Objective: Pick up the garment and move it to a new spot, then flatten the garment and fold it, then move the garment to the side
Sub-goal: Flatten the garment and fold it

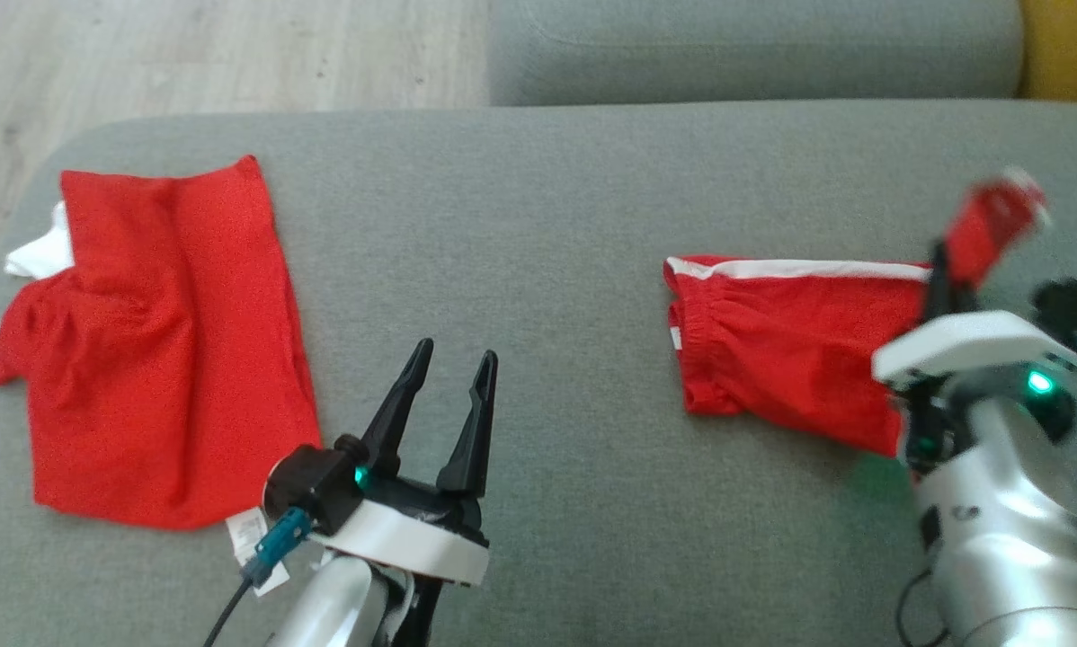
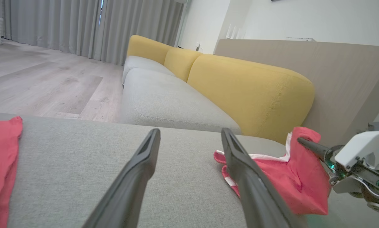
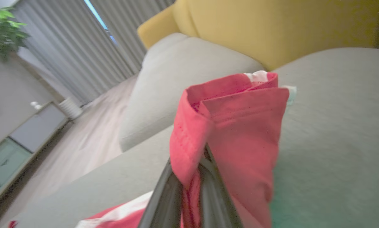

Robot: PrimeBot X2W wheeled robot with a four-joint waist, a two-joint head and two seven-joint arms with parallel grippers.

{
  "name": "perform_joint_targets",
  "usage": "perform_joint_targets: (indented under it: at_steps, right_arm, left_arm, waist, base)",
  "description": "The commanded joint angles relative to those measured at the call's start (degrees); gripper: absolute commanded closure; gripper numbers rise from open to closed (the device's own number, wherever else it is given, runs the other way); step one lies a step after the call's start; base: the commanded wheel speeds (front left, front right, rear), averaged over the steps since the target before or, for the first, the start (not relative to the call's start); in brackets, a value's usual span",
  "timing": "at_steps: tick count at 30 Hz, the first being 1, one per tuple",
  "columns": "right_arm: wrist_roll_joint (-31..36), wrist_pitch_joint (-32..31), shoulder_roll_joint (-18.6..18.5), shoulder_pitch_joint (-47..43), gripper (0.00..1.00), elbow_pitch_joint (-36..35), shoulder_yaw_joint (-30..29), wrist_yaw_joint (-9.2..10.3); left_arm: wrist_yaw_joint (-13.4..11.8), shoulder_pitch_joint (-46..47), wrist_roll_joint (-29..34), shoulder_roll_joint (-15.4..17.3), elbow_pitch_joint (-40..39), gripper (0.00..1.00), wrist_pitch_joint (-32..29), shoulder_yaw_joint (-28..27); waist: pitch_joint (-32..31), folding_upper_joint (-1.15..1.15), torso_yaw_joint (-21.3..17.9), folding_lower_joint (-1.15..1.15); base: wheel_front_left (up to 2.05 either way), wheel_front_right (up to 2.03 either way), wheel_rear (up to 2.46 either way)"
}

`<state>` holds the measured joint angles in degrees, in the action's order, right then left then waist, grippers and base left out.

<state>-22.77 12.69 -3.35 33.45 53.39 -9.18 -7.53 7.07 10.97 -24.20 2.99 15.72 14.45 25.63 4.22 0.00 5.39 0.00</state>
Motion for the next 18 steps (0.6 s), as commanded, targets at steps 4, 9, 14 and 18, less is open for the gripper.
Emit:
perform_joint_targets:
  at_steps: [4, 9, 14, 18]
  right_arm:
    - [-7.0, 0.3, 0.5, -0.2, 1.0, -5.7, 12.1, 0.04]
    - [-11.4, -0.5, 0.5, -2.8, 1.0, -7.9, 21.6, 0.04]
    - [-13.0, -1.5, 0.5, -5.0, 1.0, -7.9, 28.6, 0.04]
    - [-13.4, -2.1, 0.3, -6.0, 1.0, -6.9, 32.6, 0.04]
  left_arm:
    - [-0.1, 0.2, -0.6, 0.2, -1.4, 0.0, 0.4, -1.6]
    - [-0.4, -0.3, -0.9, 0.4, -1.5, 0.0, 0.0, -1.1]
    - [-0.8, -0.7, -1.3, 0.7, -1.9, 0.0, -0.1, -1.2]
    - [-0.9, -0.9, -1.4, 0.9, -2.1, 0.0, -0.2, -1.1]
  waist:
    - [-1.5, 0.0, 1.5, 0.0]
    - [-2.2, 0.0, 3.1, 0.0]
    - [-2.3, 0.0, 4.1, 0.0]
    - [-2.1, 0.0, 4.4, 0.0]
  base:
    - [0.0, 0.0, 0.0]
    - [0.0, 0.0, 0.0]
    - [0.0, 0.0, 0.0]
    - [0.0, 0.0, 0.0]
